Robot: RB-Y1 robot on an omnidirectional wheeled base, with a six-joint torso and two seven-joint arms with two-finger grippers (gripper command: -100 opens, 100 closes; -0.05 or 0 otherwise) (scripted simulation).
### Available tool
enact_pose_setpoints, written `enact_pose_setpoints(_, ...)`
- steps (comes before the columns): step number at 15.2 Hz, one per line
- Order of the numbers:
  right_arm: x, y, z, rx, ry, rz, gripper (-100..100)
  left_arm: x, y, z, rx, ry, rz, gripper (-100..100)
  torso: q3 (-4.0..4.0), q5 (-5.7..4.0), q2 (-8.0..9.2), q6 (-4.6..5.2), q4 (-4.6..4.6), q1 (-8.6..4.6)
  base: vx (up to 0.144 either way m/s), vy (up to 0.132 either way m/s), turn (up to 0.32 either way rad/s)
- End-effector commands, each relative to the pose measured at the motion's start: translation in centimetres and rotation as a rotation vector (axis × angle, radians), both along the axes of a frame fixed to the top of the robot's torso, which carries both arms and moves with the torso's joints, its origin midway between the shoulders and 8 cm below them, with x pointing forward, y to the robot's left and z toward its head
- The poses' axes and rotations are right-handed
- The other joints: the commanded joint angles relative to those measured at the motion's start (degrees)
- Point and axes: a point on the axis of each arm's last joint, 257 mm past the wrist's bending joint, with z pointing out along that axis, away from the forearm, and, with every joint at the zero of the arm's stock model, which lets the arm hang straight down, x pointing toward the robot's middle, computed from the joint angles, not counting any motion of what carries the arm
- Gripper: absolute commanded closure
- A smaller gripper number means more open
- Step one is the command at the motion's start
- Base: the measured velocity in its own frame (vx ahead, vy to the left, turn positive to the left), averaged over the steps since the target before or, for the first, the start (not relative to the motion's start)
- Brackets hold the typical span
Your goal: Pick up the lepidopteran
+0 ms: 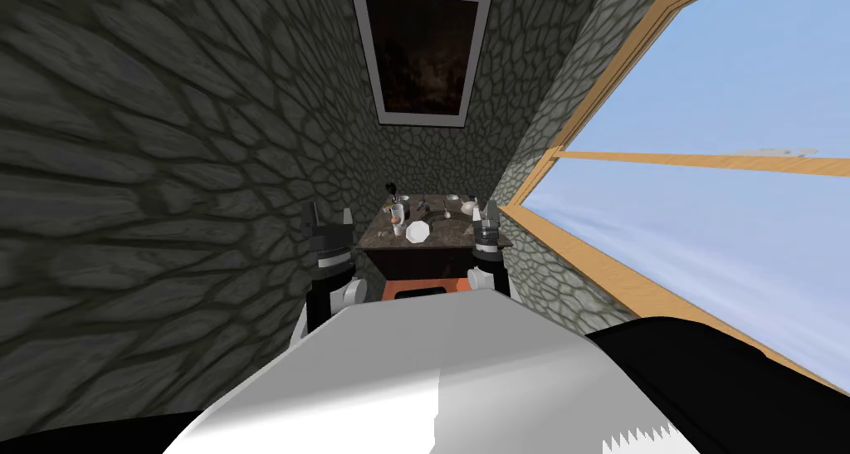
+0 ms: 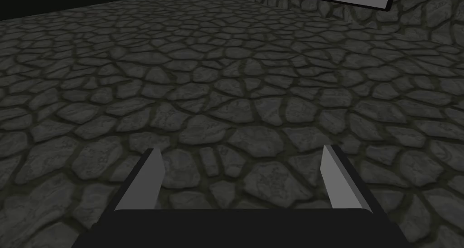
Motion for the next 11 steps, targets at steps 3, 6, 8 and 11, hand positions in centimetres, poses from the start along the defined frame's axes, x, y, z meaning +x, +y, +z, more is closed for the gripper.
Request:
enact_pose_setpoints(3,0.0,0.0,0.0,0.000,0.000,0.000,0,2.3,-0.9,-1.6,0.047,0.065,-0.049,-100,0.00,0.01,0.01,0.00,0.00,0.05,-0.007,0.008,0.011)
enact_pose_setpoints(6,0.0,0.0,0.0,0.000,0.000,0.000,0,4.7,-1.2,-3.3,0.063,0.128,-0.078,-100,0.03,0.03,0.05,0.00,0.01,0.10,-0.020,0.020,0.016)
enact_pose_setpoints(8,0.0,0.0,0.0,0.000,0.000,0.000,0,6.1,-1.3,-4.3,0.067,0.166,-0.091,-100,0.01,0.03,0.03,0.01,0.01,0.13,-0.018,0.024,0.021)
enact_pose_setpoints(11,0.0,0.0,0.0,0.000,0.000,0.000,0,9.2,-1.6,-6.2,0.071,0.243,-0.116,-100,0.02,0.03,0.04,0.00,0.01,0.13,-0.018,0.025,0.018)
